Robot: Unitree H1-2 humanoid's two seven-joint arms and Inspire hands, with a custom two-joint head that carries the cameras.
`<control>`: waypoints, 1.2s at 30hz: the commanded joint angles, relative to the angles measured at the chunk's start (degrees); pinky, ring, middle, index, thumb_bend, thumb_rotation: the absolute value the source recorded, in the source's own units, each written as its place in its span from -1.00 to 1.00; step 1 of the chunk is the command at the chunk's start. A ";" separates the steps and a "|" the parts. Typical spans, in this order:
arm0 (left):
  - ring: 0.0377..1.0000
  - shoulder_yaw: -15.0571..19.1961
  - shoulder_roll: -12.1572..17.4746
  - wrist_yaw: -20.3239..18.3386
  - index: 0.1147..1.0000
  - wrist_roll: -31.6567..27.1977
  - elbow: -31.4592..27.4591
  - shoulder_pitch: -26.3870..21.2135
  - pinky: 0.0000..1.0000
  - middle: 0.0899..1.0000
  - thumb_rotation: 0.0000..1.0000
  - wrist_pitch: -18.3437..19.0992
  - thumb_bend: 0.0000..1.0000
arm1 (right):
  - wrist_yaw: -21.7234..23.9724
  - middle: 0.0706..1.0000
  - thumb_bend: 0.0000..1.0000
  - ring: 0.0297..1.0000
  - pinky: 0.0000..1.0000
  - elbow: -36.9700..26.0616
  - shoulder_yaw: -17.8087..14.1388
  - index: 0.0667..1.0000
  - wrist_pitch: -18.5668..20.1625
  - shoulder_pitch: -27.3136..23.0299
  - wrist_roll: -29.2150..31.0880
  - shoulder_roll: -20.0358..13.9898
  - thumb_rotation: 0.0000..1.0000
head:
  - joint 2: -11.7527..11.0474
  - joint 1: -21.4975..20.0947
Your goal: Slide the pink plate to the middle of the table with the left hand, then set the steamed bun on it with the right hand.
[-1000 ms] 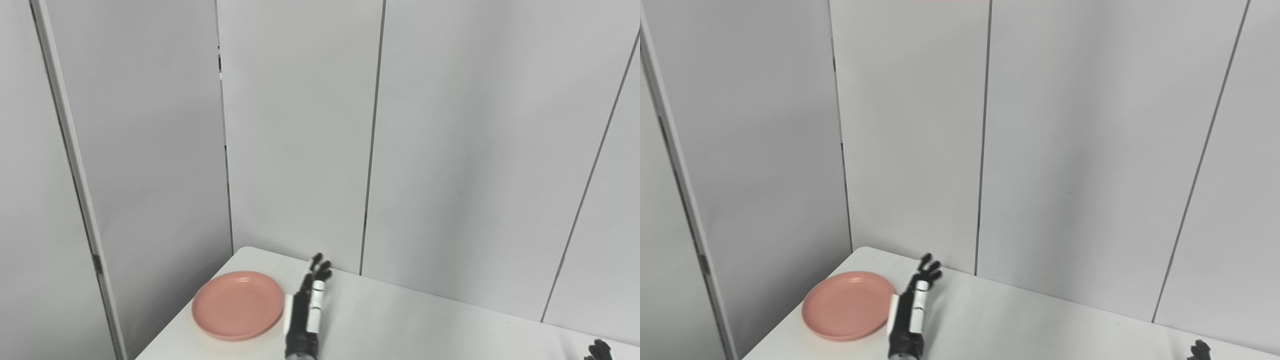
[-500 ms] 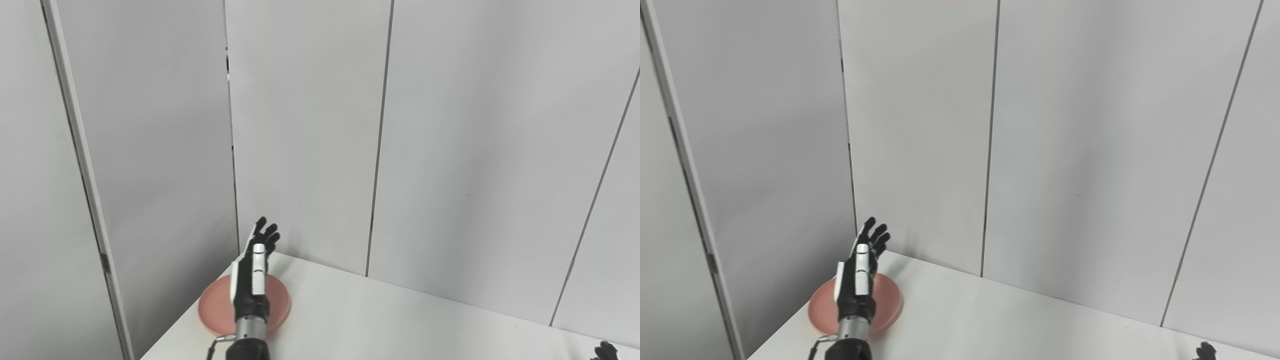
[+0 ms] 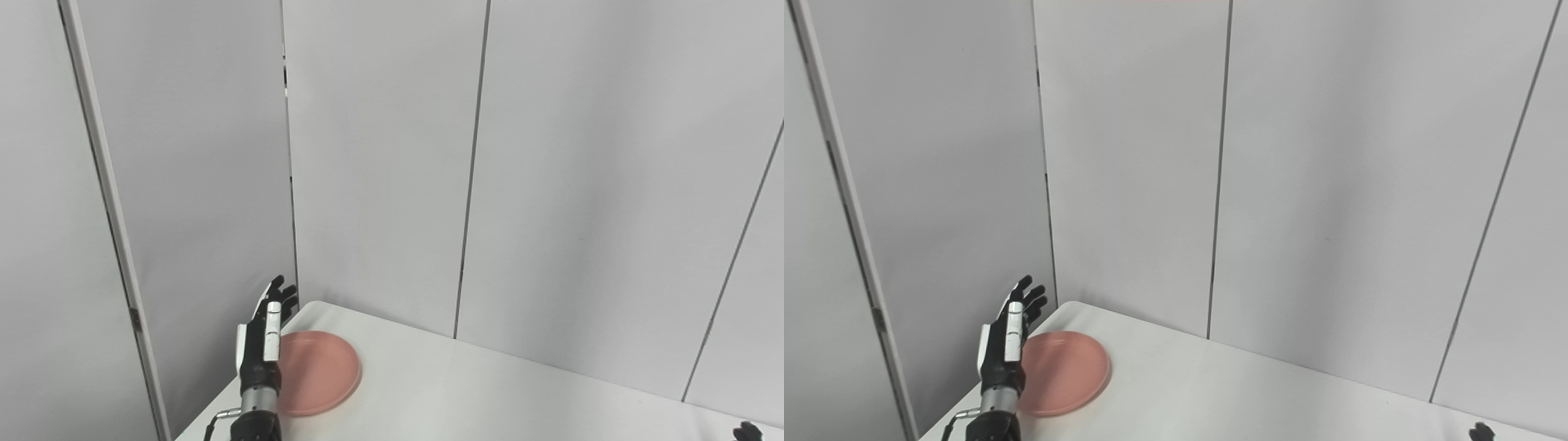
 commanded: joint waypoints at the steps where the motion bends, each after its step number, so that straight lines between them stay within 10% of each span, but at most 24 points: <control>1: 0.64 0.51 2.21 -0.80 0.63 -0.75 -0.79 -2.94 0.78 0.62 1.00 -1.00 0.56 | -0.11 1.00 -0.93 1.00 1.00 1.56 0.11 1.00 0.29 3.71 0.71 0.97 1.00 | 0.18 0.01; 36: 0.70 3.56 7.88 -3.37 0.71 -3.56 2.37 -1.66 0.69 0.70 1.00 9.42 0.78 | 0.19 1.00 -0.90 1.00 1.00 0.98 -0.18 1.00 1.63 3.93 1.17 0.36 1.00 | 1.63 1.09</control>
